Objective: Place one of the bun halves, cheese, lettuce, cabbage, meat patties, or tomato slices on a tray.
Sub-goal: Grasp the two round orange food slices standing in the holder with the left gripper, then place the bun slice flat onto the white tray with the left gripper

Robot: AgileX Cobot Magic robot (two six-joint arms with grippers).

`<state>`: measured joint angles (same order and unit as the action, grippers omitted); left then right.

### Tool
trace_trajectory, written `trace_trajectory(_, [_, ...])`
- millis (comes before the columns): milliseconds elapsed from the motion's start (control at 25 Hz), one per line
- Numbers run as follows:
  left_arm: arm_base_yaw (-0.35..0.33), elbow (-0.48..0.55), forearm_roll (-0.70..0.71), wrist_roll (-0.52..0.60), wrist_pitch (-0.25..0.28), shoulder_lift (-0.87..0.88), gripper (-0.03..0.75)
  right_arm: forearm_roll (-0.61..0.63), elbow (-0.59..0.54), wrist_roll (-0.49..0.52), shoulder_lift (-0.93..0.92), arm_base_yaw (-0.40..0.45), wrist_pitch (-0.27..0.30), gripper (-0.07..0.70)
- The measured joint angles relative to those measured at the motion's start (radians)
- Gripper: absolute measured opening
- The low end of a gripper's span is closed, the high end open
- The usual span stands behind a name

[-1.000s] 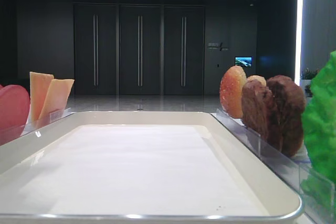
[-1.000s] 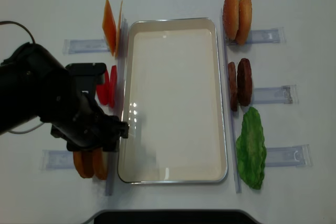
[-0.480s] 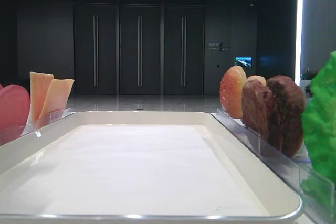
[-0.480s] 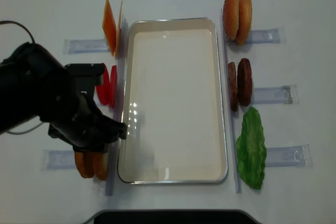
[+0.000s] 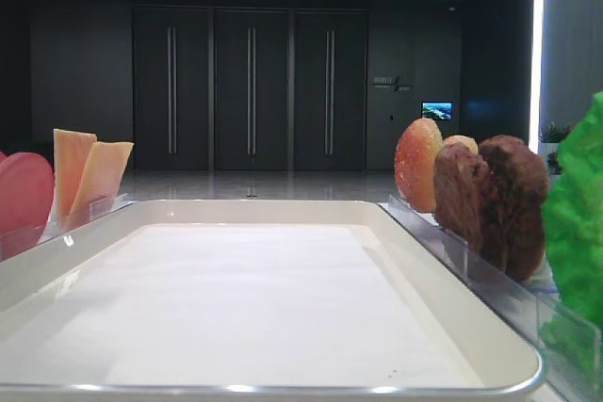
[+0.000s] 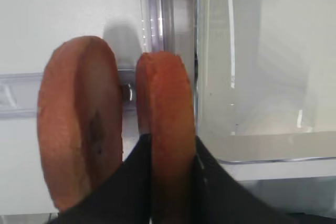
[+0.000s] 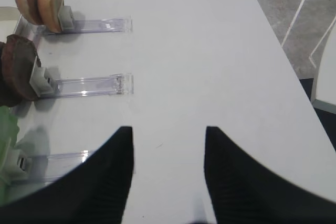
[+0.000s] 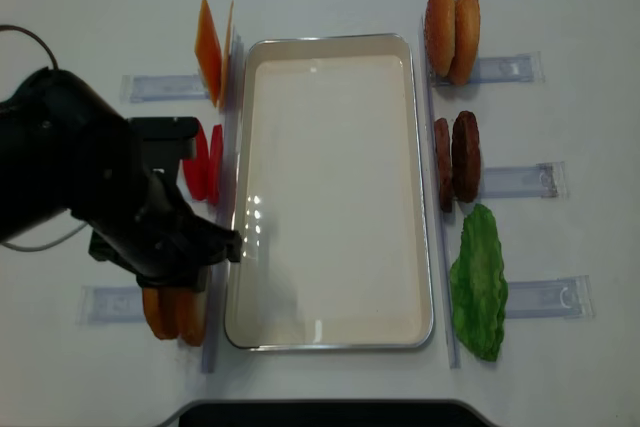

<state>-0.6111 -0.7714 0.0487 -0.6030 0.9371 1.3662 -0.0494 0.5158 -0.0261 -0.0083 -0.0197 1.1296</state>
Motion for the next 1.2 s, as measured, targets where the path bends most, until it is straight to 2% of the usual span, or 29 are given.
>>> trace_trajectory(80, [0.000, -0.039, -0.006, 0.002, 0.028, -0.014, 0.125, 0.000, 0.000, 0.000, 0.000, 0.000, 0.000, 0.307])
trace_trajectory(240, [-0.002, -0.120, -0.049, 0.008, 0.051, -0.032, 0.123, 0.000, 0.000, 0.000, 0.000, 0.000, 0.000, 0.307])
trace_trajectory(440, [-0.003, -0.192, -0.049, 0.023, 0.118, -0.035, 0.121, 0.000, 0.000, 0.000, 0.000, 0.000, 0.000, 0.307])
trace_trajectory(640, [-0.003, -0.206, -0.049, 0.036, 0.151, -0.035, 0.121, 0.000, 0.000, 0.000, 0.000, 0.000, 0.000, 0.307])
trace_trajectory(840, [-0.003, -0.206, -0.049, 0.077, 0.152, -0.035, 0.121, 0.000, 0.000, 0.000, 0.000, 0.000, 0.000, 0.307])
trace_trajectory(1000, [-0.003, -0.204, -0.049, 0.118, 0.090, -0.035, 0.121, 0.000, 0.000, 0.000, 0.000, 0.000, 0.000, 0.307])
trace_trajectory(1120, [-0.003, -0.180, -0.084, 0.155, 0.002, -0.035, 0.121, 0.000, 0.000, 0.000, 0.000, 0.000, 0.000, 0.307])
trace_trajectory(1200, [0.004, -0.148, -0.159, 0.214, -0.082, -0.035, 0.121, 0.000, 0.000, 0.000, 0.000, 0.000, 0.000, 0.307])
